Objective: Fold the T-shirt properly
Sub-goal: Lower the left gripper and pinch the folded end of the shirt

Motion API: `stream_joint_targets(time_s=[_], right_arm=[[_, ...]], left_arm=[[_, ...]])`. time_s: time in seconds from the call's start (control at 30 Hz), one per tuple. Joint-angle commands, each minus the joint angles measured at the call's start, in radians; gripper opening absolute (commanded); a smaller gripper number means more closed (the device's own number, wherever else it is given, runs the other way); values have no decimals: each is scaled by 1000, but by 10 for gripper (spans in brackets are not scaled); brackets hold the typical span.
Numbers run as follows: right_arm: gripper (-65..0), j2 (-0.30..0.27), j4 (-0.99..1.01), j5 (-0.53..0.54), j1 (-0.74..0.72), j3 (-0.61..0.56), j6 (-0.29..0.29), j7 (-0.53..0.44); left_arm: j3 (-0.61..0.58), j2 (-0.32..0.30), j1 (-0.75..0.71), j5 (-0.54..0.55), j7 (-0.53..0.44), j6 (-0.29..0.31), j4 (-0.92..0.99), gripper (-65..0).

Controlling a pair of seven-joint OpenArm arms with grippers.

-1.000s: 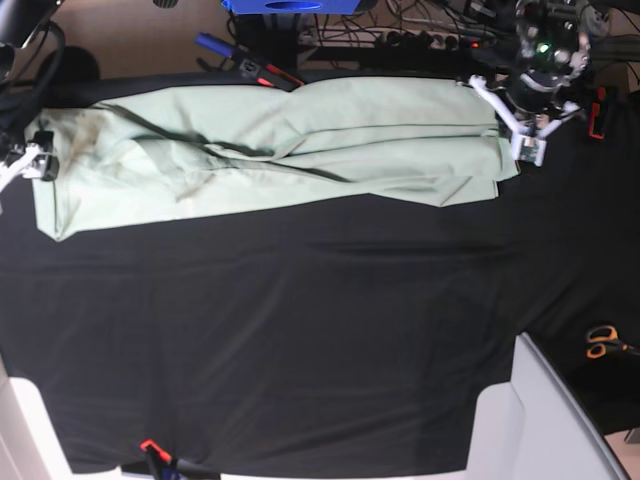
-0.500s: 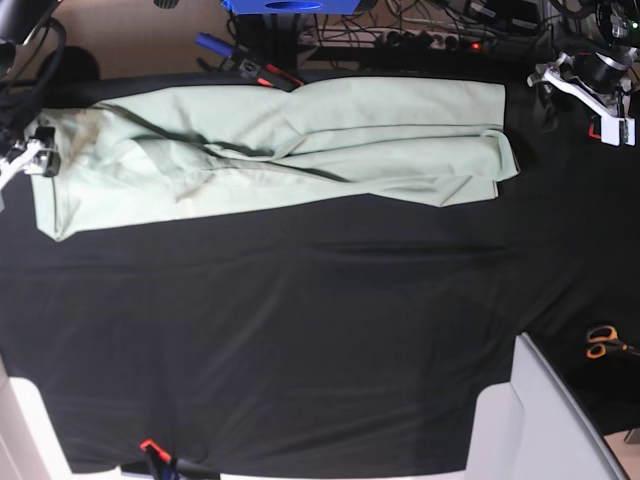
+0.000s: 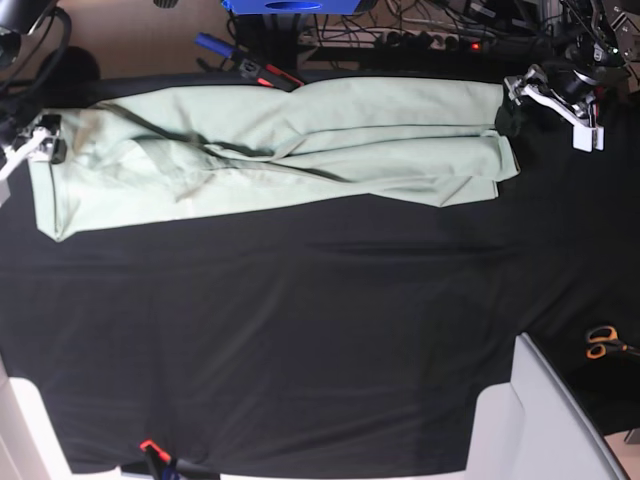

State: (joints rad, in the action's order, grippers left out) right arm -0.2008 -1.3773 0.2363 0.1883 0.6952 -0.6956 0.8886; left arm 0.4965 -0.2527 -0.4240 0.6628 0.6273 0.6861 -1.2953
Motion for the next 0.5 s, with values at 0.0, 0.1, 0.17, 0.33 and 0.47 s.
stream_joint_targets(time_s=[0.0,0.1,0.17,0.33,0.47], right_arm=[[-149,-19,-18,11,1,5,-3,-10],[-149,-18,-15,11,3,5,-3,-10],[-149,-18,-15,11,3,5,-3,-10],[-149,-18,-15,11,4,5,-3,-10],[-149,-16,-14,11,4,5,-3,-10]], left_arm=[[4,-13,-2,18,-19,12,-13,-181],[4,6,9,18,-19,12,-14,-193],[3,13,23,12,-19,12,-7,-193],[3,13,27,16,-19,12,-13,-193],[1,13,57,10,-19,12,9,-193]])
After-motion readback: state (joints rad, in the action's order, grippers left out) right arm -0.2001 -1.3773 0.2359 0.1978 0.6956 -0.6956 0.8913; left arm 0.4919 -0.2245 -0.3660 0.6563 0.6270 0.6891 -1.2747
